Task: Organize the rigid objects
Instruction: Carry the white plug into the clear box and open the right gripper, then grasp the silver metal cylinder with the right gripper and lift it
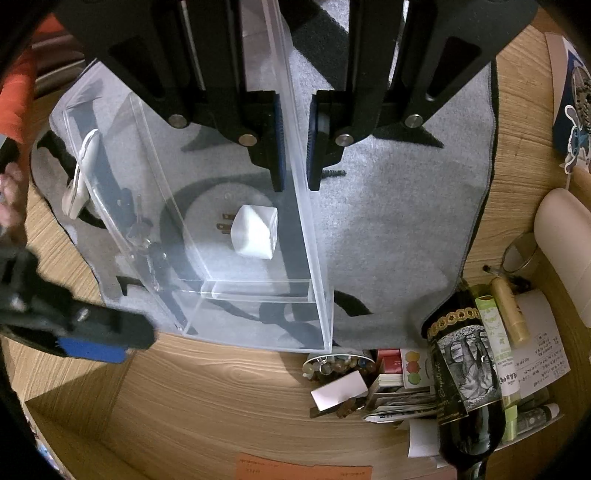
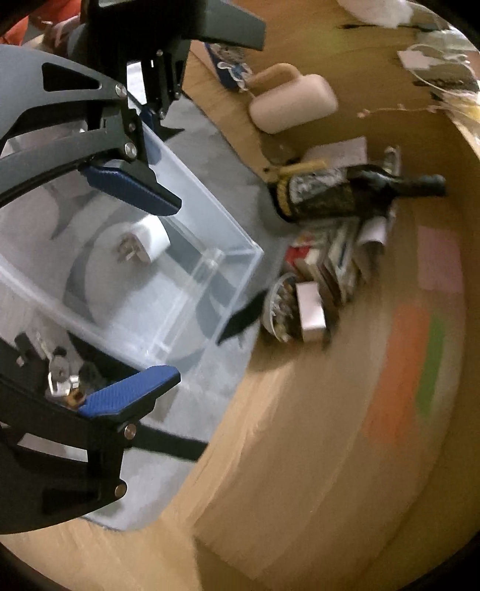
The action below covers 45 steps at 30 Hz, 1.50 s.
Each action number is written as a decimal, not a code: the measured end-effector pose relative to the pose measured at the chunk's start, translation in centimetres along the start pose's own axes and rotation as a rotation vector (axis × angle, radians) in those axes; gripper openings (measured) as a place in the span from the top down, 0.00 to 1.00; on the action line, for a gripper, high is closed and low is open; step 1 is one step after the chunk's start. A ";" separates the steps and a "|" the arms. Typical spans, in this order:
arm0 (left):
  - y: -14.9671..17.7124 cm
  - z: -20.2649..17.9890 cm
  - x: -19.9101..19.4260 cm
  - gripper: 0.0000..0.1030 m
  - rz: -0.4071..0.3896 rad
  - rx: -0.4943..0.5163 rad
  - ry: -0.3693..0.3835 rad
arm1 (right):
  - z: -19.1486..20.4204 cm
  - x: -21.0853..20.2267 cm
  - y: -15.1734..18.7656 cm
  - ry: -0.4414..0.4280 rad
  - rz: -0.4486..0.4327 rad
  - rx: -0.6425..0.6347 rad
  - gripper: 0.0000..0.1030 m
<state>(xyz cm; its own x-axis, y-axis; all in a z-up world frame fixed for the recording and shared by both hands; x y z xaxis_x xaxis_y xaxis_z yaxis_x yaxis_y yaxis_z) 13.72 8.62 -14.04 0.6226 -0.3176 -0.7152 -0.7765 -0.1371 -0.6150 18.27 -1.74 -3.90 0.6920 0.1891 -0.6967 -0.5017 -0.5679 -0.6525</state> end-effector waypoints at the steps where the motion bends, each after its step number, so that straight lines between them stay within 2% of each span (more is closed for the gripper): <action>1: 0.0 0.0 0.0 0.90 0.000 0.000 0.000 | -0.6 -0.2 0.0 0.011 -0.007 0.013 0.17; 9: 0.0 0.0 0.0 0.90 0.000 0.001 -0.001 | -6.4 -0.7 1.0 0.105 -0.003 0.125 0.13; 18: 0.0 0.0 0.0 0.90 0.000 0.002 -0.002 | -11.4 3.6 5.2 0.174 0.157 0.219 0.13; 24: -0.1 -0.1 0.0 0.90 0.002 0.008 -0.006 | -12.4 4.8 9.4 0.172 0.245 0.246 0.14; 27: -0.1 0.0 0.0 0.90 0.002 0.010 -0.007 | -11.8 5.0 11.4 0.158 0.284 0.232 0.19; 33: -0.1 -0.1 0.1 0.90 0.001 0.012 -0.008 | -10.2 5.3 13.9 0.126 0.351 0.165 0.43; 35: -0.1 0.0 0.1 0.90 0.001 0.012 -0.008 | -9.6 5.7 14.7 0.115 0.377 0.142 0.59; 37: -0.1 0.0 0.1 0.90 0.001 0.012 -0.008 | -9.5 5.6 14.7 0.114 0.355 0.144 0.64; 38: -0.1 -0.1 0.1 0.90 0.002 0.012 -0.008 | -9.4 5.4 14.6 0.108 0.351 0.143 0.76; 40: -0.1 0.0 0.1 0.90 0.002 0.013 -0.009 | -9.5 5.2 14.5 0.105 0.343 0.151 0.86; 45: -0.1 -0.1 0.1 0.90 0.001 0.011 -0.008 | -10.0 4.5 14.1 0.122 0.304 0.189 0.86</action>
<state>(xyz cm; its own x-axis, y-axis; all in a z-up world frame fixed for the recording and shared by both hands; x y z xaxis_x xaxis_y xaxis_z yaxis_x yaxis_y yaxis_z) 13.83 8.55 -14.00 0.6224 -0.3098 -0.7188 -0.7763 -0.1263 -0.6176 19.47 -16.86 -13.23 0.5477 -0.0683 -0.8339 -0.7727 -0.4235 -0.4728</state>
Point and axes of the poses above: each gripper's, at about its wrist camera, not at the fingertips, and x roughly the way its jaws point, z to its left, y to its underside, the point moved 6 cm from there along x, roughly the way its jaws point, and after that the axes turned 15 degrees about y, right-handed, at the moved point
